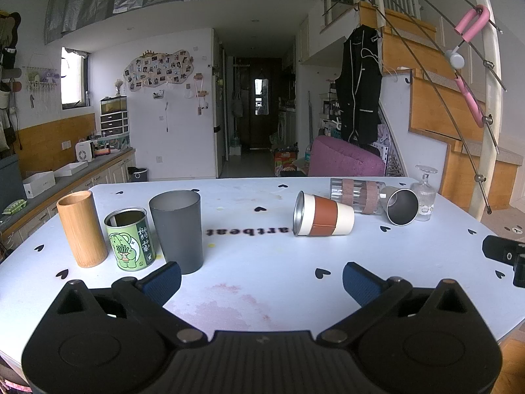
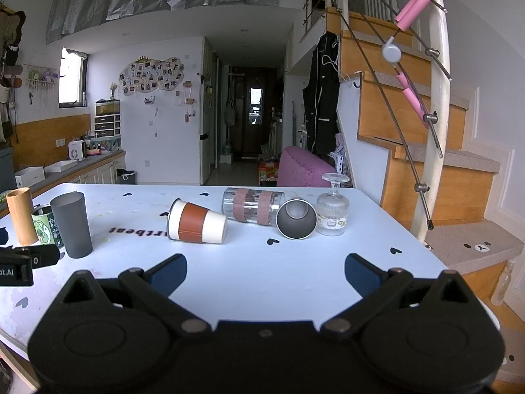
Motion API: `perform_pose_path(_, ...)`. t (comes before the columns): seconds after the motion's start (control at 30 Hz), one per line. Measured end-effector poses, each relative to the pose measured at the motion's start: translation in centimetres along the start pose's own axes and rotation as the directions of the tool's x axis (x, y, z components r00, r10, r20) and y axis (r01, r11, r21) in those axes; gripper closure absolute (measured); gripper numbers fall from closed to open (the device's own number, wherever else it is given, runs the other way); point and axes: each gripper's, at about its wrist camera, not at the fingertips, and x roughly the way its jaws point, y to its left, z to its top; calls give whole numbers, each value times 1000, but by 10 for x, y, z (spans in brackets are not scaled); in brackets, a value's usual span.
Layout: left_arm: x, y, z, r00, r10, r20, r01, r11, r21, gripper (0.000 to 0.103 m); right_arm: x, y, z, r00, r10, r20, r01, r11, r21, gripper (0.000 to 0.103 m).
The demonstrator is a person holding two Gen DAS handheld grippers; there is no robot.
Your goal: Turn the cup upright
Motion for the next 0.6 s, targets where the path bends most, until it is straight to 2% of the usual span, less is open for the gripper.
perform_pose_path(0.6,-1,0,0,1000,0,1,0,1000,0,0,1,1,-3,1000,0,0,0,1000,3,0)
